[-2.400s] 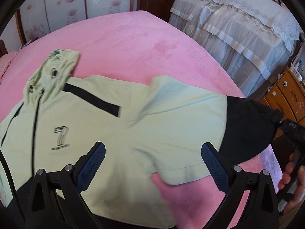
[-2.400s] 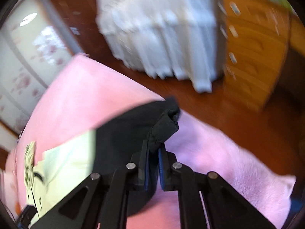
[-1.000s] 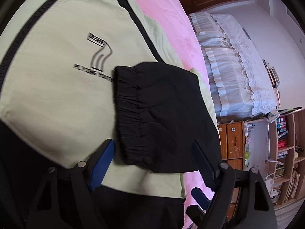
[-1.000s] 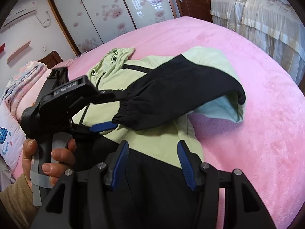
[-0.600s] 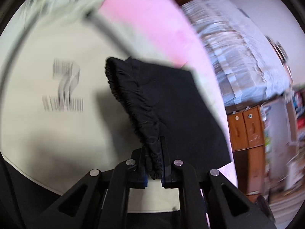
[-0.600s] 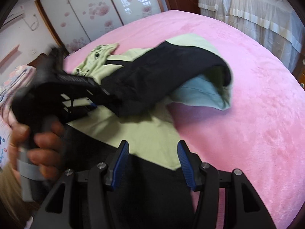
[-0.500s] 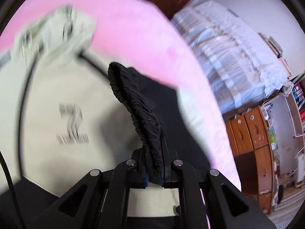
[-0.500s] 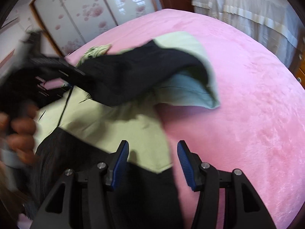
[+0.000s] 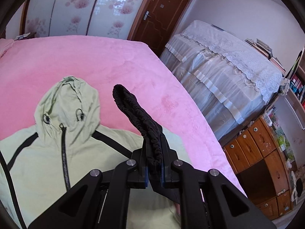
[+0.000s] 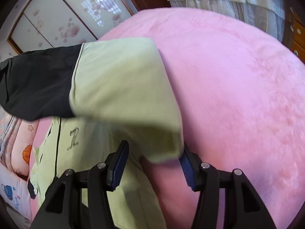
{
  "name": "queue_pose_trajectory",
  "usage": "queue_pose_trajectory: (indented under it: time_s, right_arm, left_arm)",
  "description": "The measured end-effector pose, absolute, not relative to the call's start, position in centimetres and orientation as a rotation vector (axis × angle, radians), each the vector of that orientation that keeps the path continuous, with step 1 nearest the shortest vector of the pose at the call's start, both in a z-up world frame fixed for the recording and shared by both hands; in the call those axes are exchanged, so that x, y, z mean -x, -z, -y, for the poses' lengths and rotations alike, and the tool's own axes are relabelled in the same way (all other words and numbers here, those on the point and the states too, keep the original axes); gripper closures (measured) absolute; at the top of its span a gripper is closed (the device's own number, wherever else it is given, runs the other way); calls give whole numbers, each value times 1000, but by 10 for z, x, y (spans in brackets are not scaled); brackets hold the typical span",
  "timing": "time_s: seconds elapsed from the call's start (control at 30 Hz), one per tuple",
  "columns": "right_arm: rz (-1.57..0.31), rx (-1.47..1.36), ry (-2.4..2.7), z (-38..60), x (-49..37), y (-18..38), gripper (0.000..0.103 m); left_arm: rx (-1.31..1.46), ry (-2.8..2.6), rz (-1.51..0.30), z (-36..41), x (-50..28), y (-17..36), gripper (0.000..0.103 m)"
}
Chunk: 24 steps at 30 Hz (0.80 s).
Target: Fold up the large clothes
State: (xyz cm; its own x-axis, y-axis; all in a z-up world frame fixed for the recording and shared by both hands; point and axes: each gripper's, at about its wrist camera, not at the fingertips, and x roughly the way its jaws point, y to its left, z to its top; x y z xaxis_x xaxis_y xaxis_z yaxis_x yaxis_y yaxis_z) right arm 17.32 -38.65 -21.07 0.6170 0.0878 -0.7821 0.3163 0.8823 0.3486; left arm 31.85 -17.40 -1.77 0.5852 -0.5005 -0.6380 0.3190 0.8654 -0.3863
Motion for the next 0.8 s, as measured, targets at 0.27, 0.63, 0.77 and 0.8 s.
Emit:
queue_pose_trajectory:
  time_s: [0.27,0.63,0.77,0.8]
  right_arm:
    - [-891,-152,171,341,-197,190,94]
    - [-942,168,230,289,-190,206,68]
    - [-975,143,138,289,-170,193,56]
    - [-984,116,95,292,-166,187,54]
  left_arm:
    - [294,301,-790,62,-325,37,97]
    - [327,129,-1042,-35,-330,207,94]
    - [411,183,-1117,-49,-327,233,77]
    - [428,214,-1117,-54,-326,231,67]
